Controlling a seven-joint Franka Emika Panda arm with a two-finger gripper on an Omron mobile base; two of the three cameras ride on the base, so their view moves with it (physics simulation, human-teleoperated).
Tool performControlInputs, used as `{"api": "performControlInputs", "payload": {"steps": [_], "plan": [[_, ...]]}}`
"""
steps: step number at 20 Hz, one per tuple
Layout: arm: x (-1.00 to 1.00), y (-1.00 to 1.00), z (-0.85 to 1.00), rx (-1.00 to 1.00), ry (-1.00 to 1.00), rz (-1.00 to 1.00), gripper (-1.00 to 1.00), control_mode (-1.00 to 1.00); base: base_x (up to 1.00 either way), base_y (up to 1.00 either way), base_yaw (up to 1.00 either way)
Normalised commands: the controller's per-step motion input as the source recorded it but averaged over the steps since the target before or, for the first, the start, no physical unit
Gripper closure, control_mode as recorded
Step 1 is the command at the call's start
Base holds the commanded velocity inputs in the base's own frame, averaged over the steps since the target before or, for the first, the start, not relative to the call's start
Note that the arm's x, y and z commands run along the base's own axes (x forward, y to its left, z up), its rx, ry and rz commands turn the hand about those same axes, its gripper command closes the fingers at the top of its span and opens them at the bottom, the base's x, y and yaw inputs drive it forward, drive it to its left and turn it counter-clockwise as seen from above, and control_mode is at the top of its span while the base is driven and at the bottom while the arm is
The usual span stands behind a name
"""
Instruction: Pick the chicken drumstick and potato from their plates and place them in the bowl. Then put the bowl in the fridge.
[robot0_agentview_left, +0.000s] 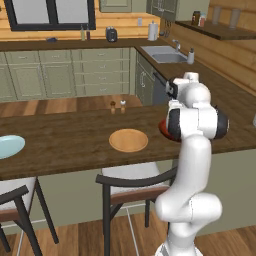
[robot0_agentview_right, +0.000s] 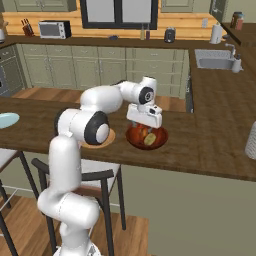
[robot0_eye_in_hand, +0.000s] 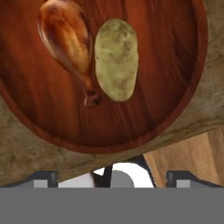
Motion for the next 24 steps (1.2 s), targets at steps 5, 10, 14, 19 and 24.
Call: {"api": "performControlInputs", "payload": {"steps": [5,10,14,19,24], "plan": [[-0.45,0.77,-0.03,-0.18,0.00,0.25,-1.00,-1.00,0.00,0.00,0.00],[-0.12,0.16,-0.24,-0.18,-0.09,0.26,-1.00,-1.00,0.00,0.00,0.00],[0.00,0.00,-0.09,-0.05,-0.34,0.08,-1.00,-1.00,0.00,0.00,0.00],[0.10,0.06,-0.06,0.00,-0.16,0.02,-1.00,-1.00,0.00,0.00,0.00],[0.44,0.08,-0.01,-0.05,0.00,0.15,-1.00,-1.00,0.00,0.00,0.00]]}}
